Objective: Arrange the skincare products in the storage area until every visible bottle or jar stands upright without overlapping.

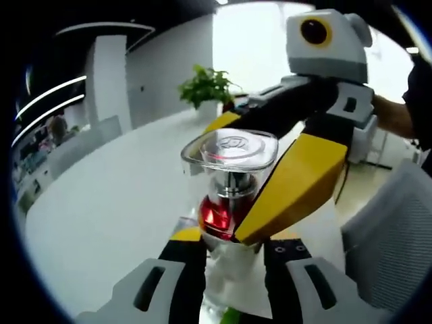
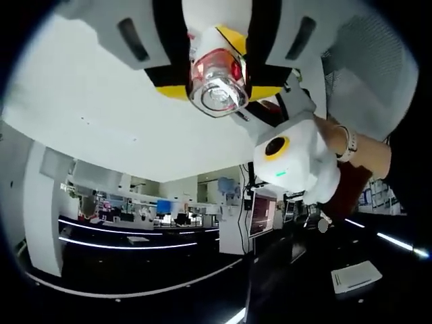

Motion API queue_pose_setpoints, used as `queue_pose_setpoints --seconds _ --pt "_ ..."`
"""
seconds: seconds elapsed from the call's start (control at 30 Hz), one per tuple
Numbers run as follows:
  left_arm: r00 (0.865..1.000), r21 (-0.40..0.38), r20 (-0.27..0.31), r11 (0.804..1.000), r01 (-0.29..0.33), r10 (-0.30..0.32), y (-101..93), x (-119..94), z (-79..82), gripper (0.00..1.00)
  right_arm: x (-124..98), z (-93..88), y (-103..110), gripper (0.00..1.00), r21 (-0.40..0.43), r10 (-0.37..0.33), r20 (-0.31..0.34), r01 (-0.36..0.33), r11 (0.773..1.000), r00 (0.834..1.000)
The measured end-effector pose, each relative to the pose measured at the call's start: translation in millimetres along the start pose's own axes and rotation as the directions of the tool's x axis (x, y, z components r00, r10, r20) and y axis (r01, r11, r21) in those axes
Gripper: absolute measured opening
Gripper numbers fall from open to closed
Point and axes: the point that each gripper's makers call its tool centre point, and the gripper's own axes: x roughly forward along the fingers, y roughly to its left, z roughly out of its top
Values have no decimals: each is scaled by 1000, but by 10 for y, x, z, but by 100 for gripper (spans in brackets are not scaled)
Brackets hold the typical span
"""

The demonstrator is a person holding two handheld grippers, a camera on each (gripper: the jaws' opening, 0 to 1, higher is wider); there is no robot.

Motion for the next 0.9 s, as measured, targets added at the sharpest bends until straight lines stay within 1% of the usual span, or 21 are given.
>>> queue_pose_setpoints --seconds 0.13,0.2,0.3,0.37,0.5,0.6,0.77,0.9 --pt "1000 8 -4 1000 3 -3 -3 0 2 30 7 -24 -3 31 -15 -9 -19 8 1000 1000" --pt "1000 7 -4 1000 4 -4 -5 2 3 30 19 -79 -9 32 -18 -12 -42 12 1000 999" --pt "1000 4 -7 1000 9 -8 -10 -2 -1 30 15 -105 -6 35 -6 -11 -46 11 1000 999" --pt "1000 4 -23 1000 13 -13 -15 -9 -29 31 10 -104 -15 37 7 -15 -45 15 1000 999" --pt "1000 1 -26 1000 14 -14 -22 -28 -46 33 1 -96 -7 44 25 -10 -49 11 1000 999" --pt "999 -1 -33 1000 19 -19 -32 -47 -54 37 -20 -142 23 49 62 4 -82 1 998 997" --pt "999 -6 -47 1000 17 -17 -31 -86 -75 43 -62 -147 43 57 65 5 -87 0 998 996" --pt "999 -16 -52 1000 7 -8 -12 -149 -69 47 -105 -175 57 71 67 0 -117 8 998 993"
